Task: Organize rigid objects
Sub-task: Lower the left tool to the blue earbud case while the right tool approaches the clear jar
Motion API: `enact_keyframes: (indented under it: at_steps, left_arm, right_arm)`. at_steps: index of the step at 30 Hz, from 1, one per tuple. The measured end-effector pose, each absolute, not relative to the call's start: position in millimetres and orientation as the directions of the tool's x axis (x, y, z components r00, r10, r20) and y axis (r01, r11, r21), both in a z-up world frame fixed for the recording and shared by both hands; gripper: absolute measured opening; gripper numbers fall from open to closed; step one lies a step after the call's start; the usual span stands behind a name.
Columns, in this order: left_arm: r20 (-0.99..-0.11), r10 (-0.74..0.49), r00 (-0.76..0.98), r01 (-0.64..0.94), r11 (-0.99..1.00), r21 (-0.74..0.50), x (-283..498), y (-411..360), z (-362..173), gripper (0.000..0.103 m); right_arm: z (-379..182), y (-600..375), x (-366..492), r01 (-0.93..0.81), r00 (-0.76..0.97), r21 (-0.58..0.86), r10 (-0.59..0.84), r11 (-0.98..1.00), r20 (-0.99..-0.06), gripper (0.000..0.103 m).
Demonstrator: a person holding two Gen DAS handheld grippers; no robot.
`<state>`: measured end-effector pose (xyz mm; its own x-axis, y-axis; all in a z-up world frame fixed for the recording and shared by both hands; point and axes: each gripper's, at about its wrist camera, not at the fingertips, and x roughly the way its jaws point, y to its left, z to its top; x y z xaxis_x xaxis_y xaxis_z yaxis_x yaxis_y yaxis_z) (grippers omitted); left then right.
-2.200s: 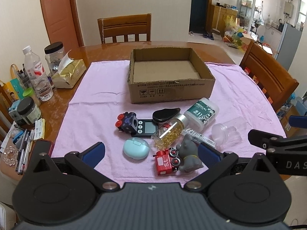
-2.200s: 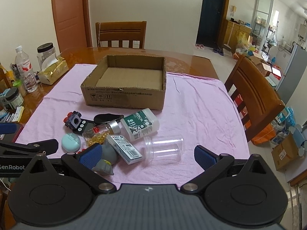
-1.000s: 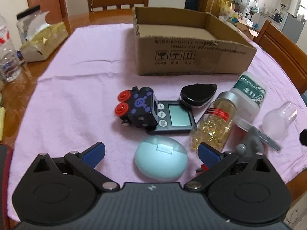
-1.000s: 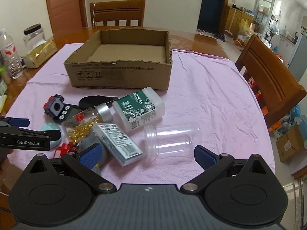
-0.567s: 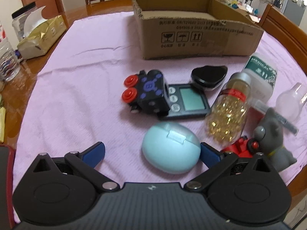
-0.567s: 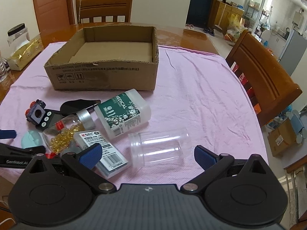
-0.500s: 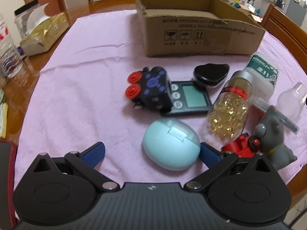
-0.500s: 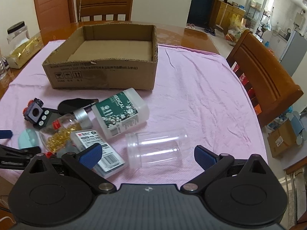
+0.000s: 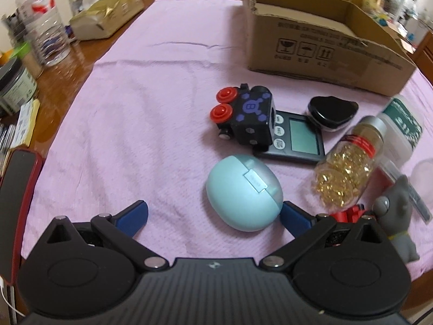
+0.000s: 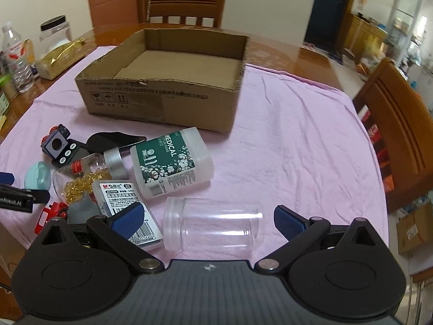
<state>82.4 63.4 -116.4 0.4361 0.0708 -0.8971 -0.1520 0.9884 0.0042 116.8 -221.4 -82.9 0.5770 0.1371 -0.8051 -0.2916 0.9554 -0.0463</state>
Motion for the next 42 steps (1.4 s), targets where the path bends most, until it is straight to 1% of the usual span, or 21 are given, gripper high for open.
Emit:
enact_keyframes:
  at_steps: [3,10,13,15,16,20,23,26,30,36,42]
  left_arm:
    - [-0.898,0.085,0.432,-0.187,0.982,0.003,85,62,-116,0.103]
    - [-0.904,0.104,0.415,-0.225,0.974,0.009,76,69,-116,0.103]
    - [-0.901,0.157,0.404,-0.224,0.972,0.069,69,70,-112,0.102]
    - [-0.878,0.199,0.435,-0.189,0.974,0.128,67,62,-108,0.100]
    - [-0.869,0.202,0.452,-0.172,0.975,0.137,68,58,-106,0.100]
    - [-0.842,0.173,0.511,-0.122,0.984,0.128,74,43,-101,0.096]
    - [-0.841,0.164,0.515,-0.107,0.986,0.127,79,38,-104,0.084]
    - [-0.854,0.134,0.503,-0.112,0.990,0.089,84,40,-107,0.079]
    - [-0.863,0.096,0.497,-0.116,0.992,0.044,87,39,-105,0.069]
    - [-0.868,0.065,0.493,-0.131,0.991,0.000,89,44,-108,0.069]
    - [-0.874,0.058,0.482,-0.122,0.993,-0.001,91,47,-109,0.069]
  right_arm:
    - [-90,-218,121,-0.324,0.560,-0.045,0.153,0.945,-0.814,0.103]
    - [-104,-221,127,-0.356,0.541,-0.081,0.135,0.931,-0.830,0.103]
    - [-104,-225,128,-0.373,0.537,-0.085,0.141,0.924,-0.832,0.103]
    - [-104,-227,130,-0.379,0.536,-0.083,0.146,0.922,-0.832,0.103]
    - [-104,-228,131,-0.382,0.532,-0.076,0.151,0.921,-0.833,0.103]
    - [-107,-228,134,-0.393,0.515,-0.061,0.165,0.917,-0.841,0.103]
    - [-110,-225,134,-0.396,0.502,-0.054,0.167,0.916,-0.849,0.103]
    - [-113,-224,134,-0.393,0.494,-0.051,0.164,0.918,-0.854,0.103]
    - [-114,-221,134,-0.383,0.493,-0.056,0.152,0.922,-0.856,0.103]
    - [-117,-217,138,-0.364,0.490,-0.065,0.132,0.929,-0.862,0.103]
    - [-118,-213,140,-0.344,0.484,-0.086,0.099,0.935,-0.870,0.103]
